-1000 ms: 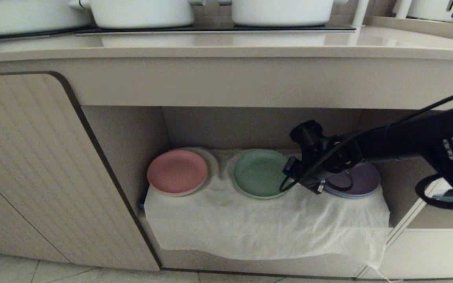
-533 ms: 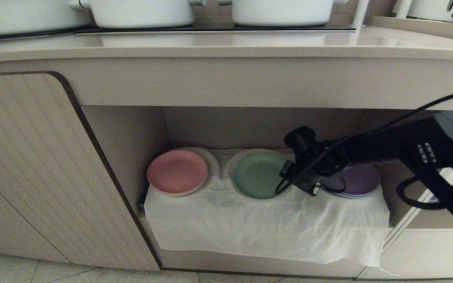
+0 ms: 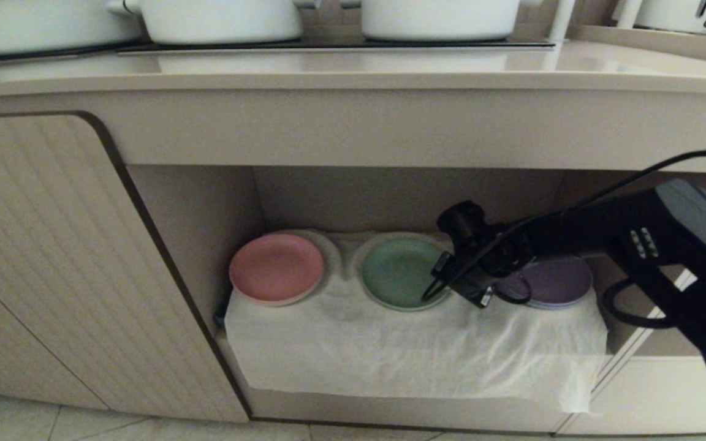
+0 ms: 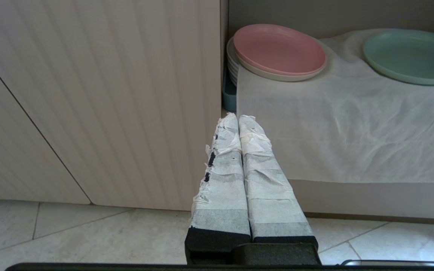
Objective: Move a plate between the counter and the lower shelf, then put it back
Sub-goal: Put the plate in the cupboard
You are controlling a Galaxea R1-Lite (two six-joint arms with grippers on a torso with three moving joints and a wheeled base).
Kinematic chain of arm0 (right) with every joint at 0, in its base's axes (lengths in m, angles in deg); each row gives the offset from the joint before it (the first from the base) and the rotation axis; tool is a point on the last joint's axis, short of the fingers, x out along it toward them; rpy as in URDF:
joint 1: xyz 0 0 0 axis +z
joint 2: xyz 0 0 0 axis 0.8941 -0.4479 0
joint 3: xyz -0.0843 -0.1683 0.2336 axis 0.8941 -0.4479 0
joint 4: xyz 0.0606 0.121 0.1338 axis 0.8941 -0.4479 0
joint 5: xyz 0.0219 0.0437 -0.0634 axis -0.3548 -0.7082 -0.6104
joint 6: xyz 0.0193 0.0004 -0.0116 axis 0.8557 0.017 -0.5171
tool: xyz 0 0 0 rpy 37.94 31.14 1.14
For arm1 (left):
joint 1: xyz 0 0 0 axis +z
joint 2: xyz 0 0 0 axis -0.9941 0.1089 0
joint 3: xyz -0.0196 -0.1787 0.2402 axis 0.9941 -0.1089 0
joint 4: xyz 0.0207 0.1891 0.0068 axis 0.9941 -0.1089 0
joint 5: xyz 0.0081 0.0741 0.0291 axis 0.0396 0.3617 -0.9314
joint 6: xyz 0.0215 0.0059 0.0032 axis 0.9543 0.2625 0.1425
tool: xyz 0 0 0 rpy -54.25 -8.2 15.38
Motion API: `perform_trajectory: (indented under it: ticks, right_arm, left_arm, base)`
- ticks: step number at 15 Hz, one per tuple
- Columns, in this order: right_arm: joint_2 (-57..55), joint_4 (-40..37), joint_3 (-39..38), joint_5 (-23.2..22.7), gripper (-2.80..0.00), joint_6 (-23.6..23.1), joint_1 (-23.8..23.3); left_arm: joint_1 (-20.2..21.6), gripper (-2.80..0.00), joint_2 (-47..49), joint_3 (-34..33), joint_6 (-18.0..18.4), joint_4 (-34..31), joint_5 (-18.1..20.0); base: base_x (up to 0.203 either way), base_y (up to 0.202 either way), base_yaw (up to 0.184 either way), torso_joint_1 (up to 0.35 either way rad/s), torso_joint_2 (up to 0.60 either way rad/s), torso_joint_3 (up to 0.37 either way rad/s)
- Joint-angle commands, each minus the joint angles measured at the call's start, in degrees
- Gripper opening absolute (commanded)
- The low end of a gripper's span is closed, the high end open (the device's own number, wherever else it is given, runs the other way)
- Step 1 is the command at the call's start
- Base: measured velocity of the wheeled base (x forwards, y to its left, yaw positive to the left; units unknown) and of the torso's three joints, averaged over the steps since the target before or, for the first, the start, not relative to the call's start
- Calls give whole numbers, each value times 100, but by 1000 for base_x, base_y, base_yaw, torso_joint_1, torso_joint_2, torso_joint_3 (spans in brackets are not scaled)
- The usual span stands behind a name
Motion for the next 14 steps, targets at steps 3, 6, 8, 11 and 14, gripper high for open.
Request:
perform_trajectory:
  ticks: [3,6,8,11,14]
  right_arm:
    - [-54,-1,13,2,-280,29,37]
    - [-53,-33,13,11,-280,141,37]
    - [-45,-43,7,11,-280,153,37]
    - [-45,-45,13,11,-280,144,46]
    - [-28,-54,13,11,-280,135,46]
  left_arm:
    - [0,-280,-2,0,-4,0,-1]
    - [0,-280,-2,0,-1,0,-1]
    - [0,-280,-2,0,0,0,-1]
    - [0,-280,-2,0,-1,0,-1]
    - [0,-280,-2,0,0,0,-1]
  base:
    - [0,0,0,0,0,0]
    - [0,0,0,0,0,0]
    - [0,0,0,0,0,0]
    - [0,0,0,0,0,0]
    - [0,0,0,0,0,0]
